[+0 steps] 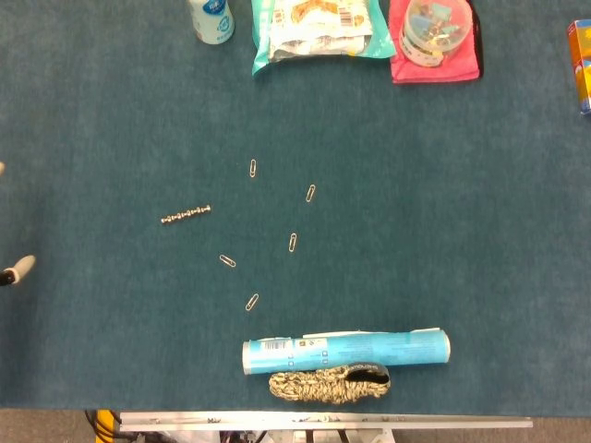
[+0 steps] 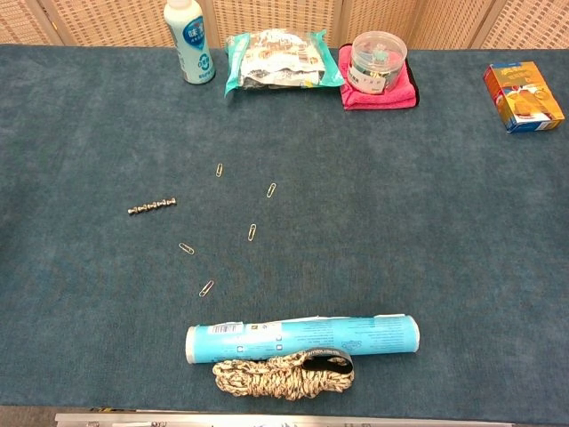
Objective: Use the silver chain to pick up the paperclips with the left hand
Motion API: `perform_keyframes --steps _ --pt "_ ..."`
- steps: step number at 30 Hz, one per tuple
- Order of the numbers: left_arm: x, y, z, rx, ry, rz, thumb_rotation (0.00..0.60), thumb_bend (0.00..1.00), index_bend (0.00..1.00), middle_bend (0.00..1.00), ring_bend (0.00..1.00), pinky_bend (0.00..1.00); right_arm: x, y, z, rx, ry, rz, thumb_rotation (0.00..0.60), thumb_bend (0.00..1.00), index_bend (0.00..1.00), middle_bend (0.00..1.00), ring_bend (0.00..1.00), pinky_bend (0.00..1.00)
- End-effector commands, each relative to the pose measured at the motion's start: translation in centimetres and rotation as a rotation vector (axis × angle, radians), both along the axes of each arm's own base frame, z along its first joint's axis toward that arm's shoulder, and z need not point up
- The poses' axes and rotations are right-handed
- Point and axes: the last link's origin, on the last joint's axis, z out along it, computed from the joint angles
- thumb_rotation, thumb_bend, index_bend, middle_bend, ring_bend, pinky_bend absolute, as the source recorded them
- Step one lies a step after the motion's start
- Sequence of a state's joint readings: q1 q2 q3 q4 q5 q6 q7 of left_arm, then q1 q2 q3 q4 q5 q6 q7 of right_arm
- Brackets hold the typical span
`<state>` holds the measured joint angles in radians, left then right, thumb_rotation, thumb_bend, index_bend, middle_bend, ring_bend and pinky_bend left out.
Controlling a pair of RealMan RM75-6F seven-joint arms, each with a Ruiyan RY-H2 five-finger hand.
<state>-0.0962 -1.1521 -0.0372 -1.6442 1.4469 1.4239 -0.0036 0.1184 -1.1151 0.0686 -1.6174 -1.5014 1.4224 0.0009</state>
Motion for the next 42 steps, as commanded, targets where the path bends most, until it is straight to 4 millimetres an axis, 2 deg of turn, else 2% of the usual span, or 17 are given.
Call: perform_keyframes --steps 1,10,18,23,28,34,42 --pt "0.7 0.5 -0.5 -0.002 -0.037 -0.023 0.600 0.00 0.11 0.11 0.15 0.34 0.0 -0.1 0.2 -0.010 0.004 0.003 0.600 0.00 0.00 0.05 0.00 0.43" --pt "2.1 2.8 -3.2 -0.061 -0.083 -0.056 0.600 0.00 0.10 0.09 0.12 0.28 -0.3 -0.4 0.8 -0.044 0.053 0.009 0.600 0.00 0.00 0.10 0.04 0.42" --pt "2.7 4.1 -5.8 -0.120 -0.091 -0.060 0.600 0.00 0.09 0.08 0.11 0.28 -0.8 0.0 1.1 -0.064 0.033 -0.005 0.600 0.00 0.00 0.10 0.04 0.42" --pt "3.0 5.0 -7.1 -0.137 -0.103 -0.056 0.600 0.00 0.01 0.06 0.11 0.27 -1.2 0.1 1.4 -0.075 0.024 -0.016 0.600 0.00 0.00 0.10 0.05 0.42" --pt "3.2 6.0 -8.6 -0.157 -0.106 -0.054 0.600 0.00 0.00 0.06 0.11 0.27 -1.3 0.1 1.5 -0.072 0.008 -0.027 0.600 0.00 0.00 0.11 0.07 0.43" --pt "3.5 6.6 -10.1 -0.195 -0.112 -0.056 0.600 0.00 0.00 0.06 0.11 0.27 -1.3 0.2 1.7 -0.078 -0.021 -0.042 0.600 0.00 0.00 0.11 0.09 0.51" --pt "3.5 6.6 -11.4 -0.227 -0.121 -0.047 0.600 0.00 0.00 0.06 0.11 0.27 -1.6 0.5 1.9 -0.041 -0.031 -0.062 0.600 0.00 0.00 0.06 0.09 0.49"
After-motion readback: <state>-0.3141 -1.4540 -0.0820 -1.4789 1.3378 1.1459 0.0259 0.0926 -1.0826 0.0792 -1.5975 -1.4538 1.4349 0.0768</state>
